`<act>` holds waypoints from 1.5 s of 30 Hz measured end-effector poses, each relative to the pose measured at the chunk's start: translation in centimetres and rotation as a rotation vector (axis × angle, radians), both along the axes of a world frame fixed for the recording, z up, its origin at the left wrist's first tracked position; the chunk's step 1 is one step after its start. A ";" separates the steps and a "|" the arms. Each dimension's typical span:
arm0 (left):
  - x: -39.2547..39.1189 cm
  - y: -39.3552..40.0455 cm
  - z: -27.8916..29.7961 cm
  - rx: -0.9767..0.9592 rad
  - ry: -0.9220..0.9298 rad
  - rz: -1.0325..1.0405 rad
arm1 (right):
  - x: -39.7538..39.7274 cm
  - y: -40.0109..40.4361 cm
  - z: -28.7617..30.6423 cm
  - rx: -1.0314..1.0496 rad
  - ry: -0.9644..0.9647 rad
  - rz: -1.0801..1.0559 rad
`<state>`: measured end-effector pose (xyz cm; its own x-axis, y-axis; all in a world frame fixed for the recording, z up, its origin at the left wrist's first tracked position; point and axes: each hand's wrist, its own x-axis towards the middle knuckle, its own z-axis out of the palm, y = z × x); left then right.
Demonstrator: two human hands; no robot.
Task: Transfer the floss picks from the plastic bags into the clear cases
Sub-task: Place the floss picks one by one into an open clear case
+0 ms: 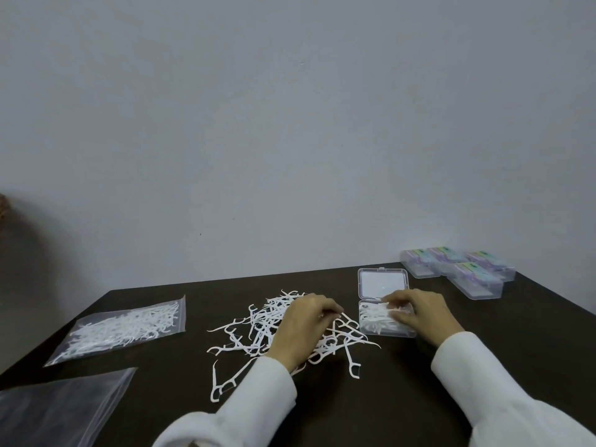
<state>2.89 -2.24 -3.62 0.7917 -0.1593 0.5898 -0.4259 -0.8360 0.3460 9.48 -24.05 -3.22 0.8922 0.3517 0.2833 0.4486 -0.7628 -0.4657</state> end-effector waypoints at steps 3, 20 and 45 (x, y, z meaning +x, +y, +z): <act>0.5 -0.4 0.5 -0.153 0.005 0.006 | 0.3 -0.3 -0.1 0.130 0.031 0.087; 2.4 -2.4 -0.4 -0.056 0.125 0.173 | 1.1 -0.6 -0.9 -0.001 -0.107 -0.159; 2.0 -5.8 -0.7 -0.449 0.399 0.000 | 1.1 0.6 -1.2 0.804 0.283 -0.207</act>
<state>4.86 -8.01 -4.29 0.9658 0.0369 0.2568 -0.1905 -0.5711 0.7984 10.58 -23.40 -4.39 0.9903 -0.0368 0.1342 0.1237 -0.2088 -0.9701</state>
